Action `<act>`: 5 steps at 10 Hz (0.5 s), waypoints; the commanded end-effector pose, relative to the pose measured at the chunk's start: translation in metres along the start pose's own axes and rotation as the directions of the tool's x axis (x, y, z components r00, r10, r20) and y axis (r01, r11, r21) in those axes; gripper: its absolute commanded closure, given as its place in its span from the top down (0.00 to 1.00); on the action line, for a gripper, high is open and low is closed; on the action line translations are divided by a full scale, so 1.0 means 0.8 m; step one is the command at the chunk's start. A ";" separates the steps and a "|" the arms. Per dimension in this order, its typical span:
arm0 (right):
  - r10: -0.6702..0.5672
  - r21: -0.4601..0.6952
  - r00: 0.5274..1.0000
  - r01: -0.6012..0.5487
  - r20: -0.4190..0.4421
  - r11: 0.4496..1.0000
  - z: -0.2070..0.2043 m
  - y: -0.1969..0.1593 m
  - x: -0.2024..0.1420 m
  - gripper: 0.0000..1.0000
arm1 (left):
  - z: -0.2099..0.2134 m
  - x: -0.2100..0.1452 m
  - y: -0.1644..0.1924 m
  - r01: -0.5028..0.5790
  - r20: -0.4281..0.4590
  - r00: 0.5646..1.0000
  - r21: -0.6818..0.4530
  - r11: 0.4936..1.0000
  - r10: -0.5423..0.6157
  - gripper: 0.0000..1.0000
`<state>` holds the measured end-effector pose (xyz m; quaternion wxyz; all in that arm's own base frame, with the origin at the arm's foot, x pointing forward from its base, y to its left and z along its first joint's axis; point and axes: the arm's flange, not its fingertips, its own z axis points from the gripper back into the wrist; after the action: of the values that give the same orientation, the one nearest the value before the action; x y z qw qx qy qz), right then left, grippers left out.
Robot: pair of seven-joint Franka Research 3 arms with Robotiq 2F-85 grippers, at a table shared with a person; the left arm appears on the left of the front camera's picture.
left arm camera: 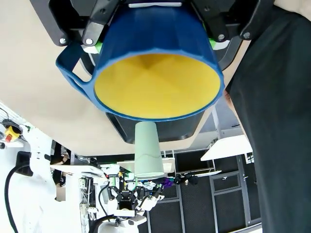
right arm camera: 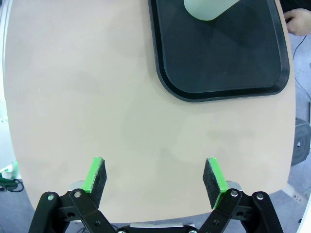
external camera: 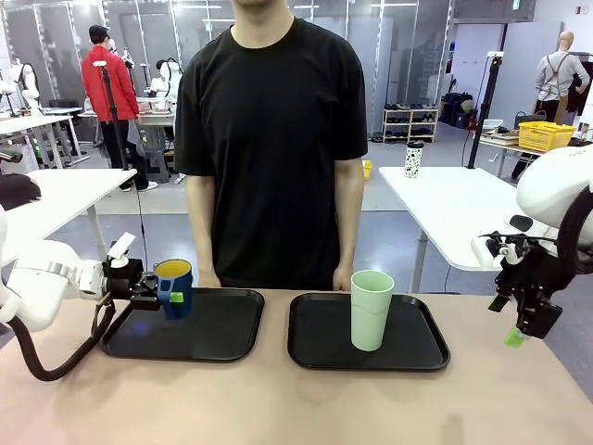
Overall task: Sort and store the cups by type.
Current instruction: Pick up the Handle plastic cup and place it into the empty Flat Tray.
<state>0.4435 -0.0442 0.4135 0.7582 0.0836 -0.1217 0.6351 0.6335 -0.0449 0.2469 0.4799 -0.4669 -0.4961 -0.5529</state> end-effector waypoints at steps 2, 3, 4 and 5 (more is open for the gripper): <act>0.005 -0.002 1.000 -0.005 -0.007 1.000 0.000 0.000 -0.001 1.00 | 0.001 -0.017 0.013 0.014 0.026 1.000 -0.009 1.000 -0.014 0.74; 0.005 -0.002 1.000 -0.005 -0.007 1.000 0.000 0.000 -0.001 1.00 | 0.001 -0.025 0.015 0.023 0.023 0.999 -0.020 1.000 -0.022 0.74; 0.005 -0.002 1.000 -0.005 -0.007 1.000 0.000 0.000 -0.001 1.00 | 0.002 -0.034 0.018 0.028 0.028 0.999 -0.034 0.999 -0.027 0.74; 0.005 -0.002 1.000 -0.005 -0.007 1.000 0.000 0.000 -0.001 1.00 | 0.005 -0.044 0.021 0.029 0.039 0.999 -0.025 0.999 -0.028 0.74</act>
<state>0.4435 -0.0442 0.4135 0.7582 0.0835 -0.1217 0.6351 0.6445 -0.0421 0.2220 0.4754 -0.4686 -0.4974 -0.5541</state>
